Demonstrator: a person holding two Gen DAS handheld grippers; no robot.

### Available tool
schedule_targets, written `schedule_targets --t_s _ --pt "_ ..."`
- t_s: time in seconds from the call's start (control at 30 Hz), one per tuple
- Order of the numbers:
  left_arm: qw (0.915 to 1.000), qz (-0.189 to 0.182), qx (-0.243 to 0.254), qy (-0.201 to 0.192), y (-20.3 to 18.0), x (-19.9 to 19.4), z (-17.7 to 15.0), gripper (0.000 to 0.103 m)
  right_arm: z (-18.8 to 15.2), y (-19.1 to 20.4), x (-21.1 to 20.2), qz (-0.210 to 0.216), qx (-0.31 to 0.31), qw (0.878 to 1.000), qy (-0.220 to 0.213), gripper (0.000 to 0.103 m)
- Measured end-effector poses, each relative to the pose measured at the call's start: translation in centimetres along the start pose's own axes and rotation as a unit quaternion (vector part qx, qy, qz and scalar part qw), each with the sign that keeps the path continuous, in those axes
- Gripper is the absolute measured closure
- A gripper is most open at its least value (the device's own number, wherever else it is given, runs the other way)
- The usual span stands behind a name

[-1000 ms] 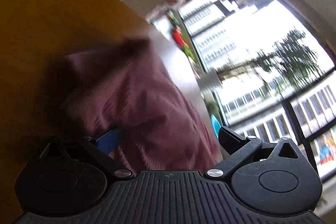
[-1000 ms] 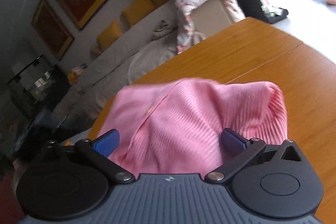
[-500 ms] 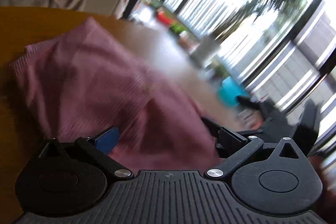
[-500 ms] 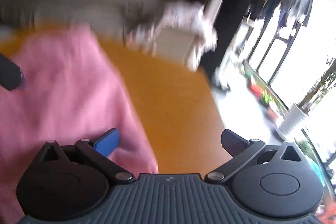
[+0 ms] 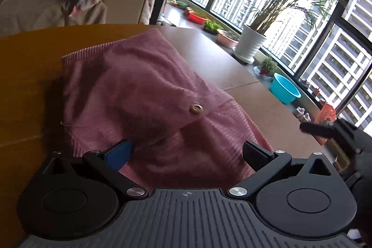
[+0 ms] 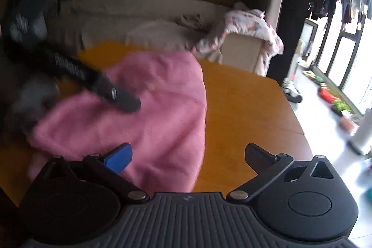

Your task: Fold clothes

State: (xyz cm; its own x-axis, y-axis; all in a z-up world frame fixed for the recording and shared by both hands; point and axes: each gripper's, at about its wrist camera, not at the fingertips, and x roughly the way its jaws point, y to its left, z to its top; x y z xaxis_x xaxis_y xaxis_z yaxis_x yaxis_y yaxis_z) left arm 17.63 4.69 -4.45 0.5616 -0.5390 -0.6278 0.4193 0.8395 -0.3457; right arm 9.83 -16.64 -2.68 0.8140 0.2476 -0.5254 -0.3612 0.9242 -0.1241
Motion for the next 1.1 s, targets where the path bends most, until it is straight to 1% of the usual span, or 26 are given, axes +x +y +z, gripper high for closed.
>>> schedule_targets --t_s 0.07,0.1,0.13,0.2,0.23,0.33,0.37,0.43,0.47,0.5,0.53,0.57,0.63,0.73,0.77,0.83,0.87,0.93,1.03,1.1 --pt "1.0000 0.000 0.003 -0.001 0.1 0.1 0.0 0.000 1.0 -1.2 0.1 0.005 0.019 1.000 -0.018 0.000" --pt "1.0000 0.001 0.004 -0.002 0.1 0.1 -0.1 0.000 1.3 -1.5 0.4 0.009 0.024 1.000 -0.017 0.000" --pt "1.0000 0.002 0.004 -0.002 0.1 0.2 -0.1 0.000 1.2 -1.6 0.9 0.011 0.024 1.000 -0.005 0.000" --pt "1.0000 0.001 -0.003 -0.004 0.2 -0.1 -0.1 0.000 0.8 -1.2 2.8 0.002 0.009 0.999 0.037 0.000" --pt "0.9999 -0.001 -0.010 -0.006 0.3 -0.4 -0.1 0.000 0.5 -0.9 3.5 0.001 0.007 0.999 0.051 0.000" --pt "0.9994 -0.012 -0.029 -0.014 0.9 -2.4 -0.8 0.000 -0.3 -0.4 3.9 0.030 0.033 0.997 0.061 0.000" --pt "0.9994 -0.012 -0.029 -0.015 1.0 -3.0 -1.2 0.000 -0.4 -0.2 3.9 0.051 0.037 0.996 0.064 0.000" --pt "0.9998 0.013 -0.012 -0.012 1.0 -4.1 -2.1 0.000 -0.2 -0.2 2.8 0.111 0.032 0.992 0.059 0.000" --pt "0.9996 0.026 0.000 -0.010 1.0 -4.6 -2.5 0.000 0.2 -0.4 2.3 0.127 0.029 0.990 0.051 0.000" --pt "0.9992 0.038 0.015 -0.007 1.0 -4.9 -2.8 0.000 0.8 -0.7 1.9 0.129 0.026 0.991 0.037 0.000" --pt "0.9986 0.047 0.025 -0.004 0.9 -5.1 -3.1 0.000 1.7 -1.3 1.8 0.124 0.024 0.992 0.024 0.000" --pt "0.9980 0.055 0.031 0.000 1.0 -5.1 -3.2 0.000 2.8 -1.8 2.0 0.107 0.023 0.994 0.011 0.000" --pt "0.9971 0.065 0.039 0.006 1.1 -5.2 -3.5 0.000 4.5 -2.2 2.7 0.059 0.018 0.998 -0.010 0.000" --pt "0.9977 0.060 0.030 0.003 1.3 -5.1 -3.6 0.000 6.6 -2.3 6.2 0.006 0.000 1.000 -0.019 0.000" --pt "0.9979 0.058 0.028 0.000 1.4 -5.5 -3.7 0.000 6.8 -2.2 7.6 -0.009 -0.009 1.000 -0.008 0.000" --pt "0.9982 0.055 0.025 -0.006 1.6 -6.1 -3.9 0.000 6.0 -1.5 10.8 -0.032 -0.035 0.998 0.045 0.000" --pt "0.9983 0.053 0.023 -0.009 1.7 -6.4 -4.0 0.000 5.7 -1.3 11.8 -0.038 -0.042 0.997 0.057 0.000" --pt "0.9984 0.050 0.020 -0.015 1.9 -7.0 -4.2 0.000 5.4 -1.3 12.3 -0.038 -0.042 0.997 0.047 0.000" --pt "0.9985 0.045 0.013 -0.029 2.5 -7.9 -4.0 0.000 5.8 -1.5 10.8 -0.037 -0.041 0.998 0.039 0.000" --pt "0.9979 0.054 0.018 -0.030 2.9 -7.7 -3.6 0.000 5.7 -1.6 9.4 -0.023 -0.030 0.999 0.023 0.000"
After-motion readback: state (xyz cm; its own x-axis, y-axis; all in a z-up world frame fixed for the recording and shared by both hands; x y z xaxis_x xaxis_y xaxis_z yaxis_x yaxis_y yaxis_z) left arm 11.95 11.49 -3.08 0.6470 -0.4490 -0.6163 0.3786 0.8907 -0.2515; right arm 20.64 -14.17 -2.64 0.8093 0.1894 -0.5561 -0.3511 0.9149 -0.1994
